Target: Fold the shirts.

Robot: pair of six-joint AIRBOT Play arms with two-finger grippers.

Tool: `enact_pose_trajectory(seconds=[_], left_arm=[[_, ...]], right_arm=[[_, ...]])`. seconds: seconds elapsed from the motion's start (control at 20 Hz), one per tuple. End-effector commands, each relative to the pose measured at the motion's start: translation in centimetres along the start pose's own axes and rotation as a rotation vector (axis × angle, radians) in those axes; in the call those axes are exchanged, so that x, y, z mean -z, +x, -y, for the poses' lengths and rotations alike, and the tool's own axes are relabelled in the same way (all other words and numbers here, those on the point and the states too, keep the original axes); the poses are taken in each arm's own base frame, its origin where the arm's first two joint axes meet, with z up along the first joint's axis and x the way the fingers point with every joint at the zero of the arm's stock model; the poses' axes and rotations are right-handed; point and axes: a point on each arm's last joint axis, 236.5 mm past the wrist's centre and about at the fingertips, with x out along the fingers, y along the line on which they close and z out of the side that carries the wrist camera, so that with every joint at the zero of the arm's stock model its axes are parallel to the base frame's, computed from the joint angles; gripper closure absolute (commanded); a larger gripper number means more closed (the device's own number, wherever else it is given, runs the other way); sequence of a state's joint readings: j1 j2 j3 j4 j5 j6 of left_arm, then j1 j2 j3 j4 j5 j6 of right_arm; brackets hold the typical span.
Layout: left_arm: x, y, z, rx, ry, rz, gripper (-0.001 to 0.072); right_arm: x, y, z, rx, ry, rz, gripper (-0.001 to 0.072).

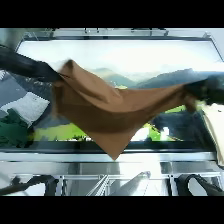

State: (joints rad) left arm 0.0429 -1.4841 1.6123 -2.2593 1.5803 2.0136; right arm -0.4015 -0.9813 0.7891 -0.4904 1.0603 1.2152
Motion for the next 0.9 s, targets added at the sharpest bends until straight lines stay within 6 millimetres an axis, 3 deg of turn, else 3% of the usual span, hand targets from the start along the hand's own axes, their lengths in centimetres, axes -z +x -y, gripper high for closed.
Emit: enact_pose_trajectory(seconds=[0.0, 0.05, 0.15, 0.25, 0.35, 0.5, 0.65, 0.75, 0.85], left_arm=[[0.2, 9.6, -7.4, 0.072, -0.176, -0.170, 0.0425], [0.0, 10.3, -9.1, 0.079, -0.249, -0.196, -0.0013], [-0.5, 10.2, -10.8, 0.116, -0.325, -0.215, -0.0009], [-0.6, 8.7, -10.8, 0.165, -0.371, -0.202, -0.0006], [0.8, 7.5, -9.8, 0.172, -0.406, -0.233, -0.0006], [5.7, 7.1, -8.1, 0.144, -0.451, -0.297, -0.0005], [12.5, 8.5, -6.8, 0.113, -0.557, -0.352, -0.0006], [16.7, 10.1, -5.3, 0.125, -0.638, -0.386, -0.0006], [19.3, 12.1, -3.3, 0.142, -0.688, -0.374, -0.0006]], right_arm=[[0.4, 5.0, 9.7, 0.145, 0.072, -0.053, 0.0369], [-0.3, 5.4, 10.2, 0.131, 0.067, -0.084, 0.0116], [-1.8, 5.3, 9.7, 0.084, 0.035, -0.131, 0.0130], [-3.3, 4.6, 8.5, 0.057, -0.054, -0.143, 0.0131], [-3.5, 4.4, 8.3, 0.079, -0.115, -0.165, 0.0150], [-1.0, 6.0, 8.5, 0.099, -0.153, -0.261, 0.0154], [1.1, 7.8, 8.2, 0.094, -0.182, -0.334, 0.0154], [-0.7, 8.2, 9.7, 0.152, -0.196, -0.266, 0.0154], [-3.3, 7.8, 11.2, 0.193, -0.158, -0.196, 0.0154]])
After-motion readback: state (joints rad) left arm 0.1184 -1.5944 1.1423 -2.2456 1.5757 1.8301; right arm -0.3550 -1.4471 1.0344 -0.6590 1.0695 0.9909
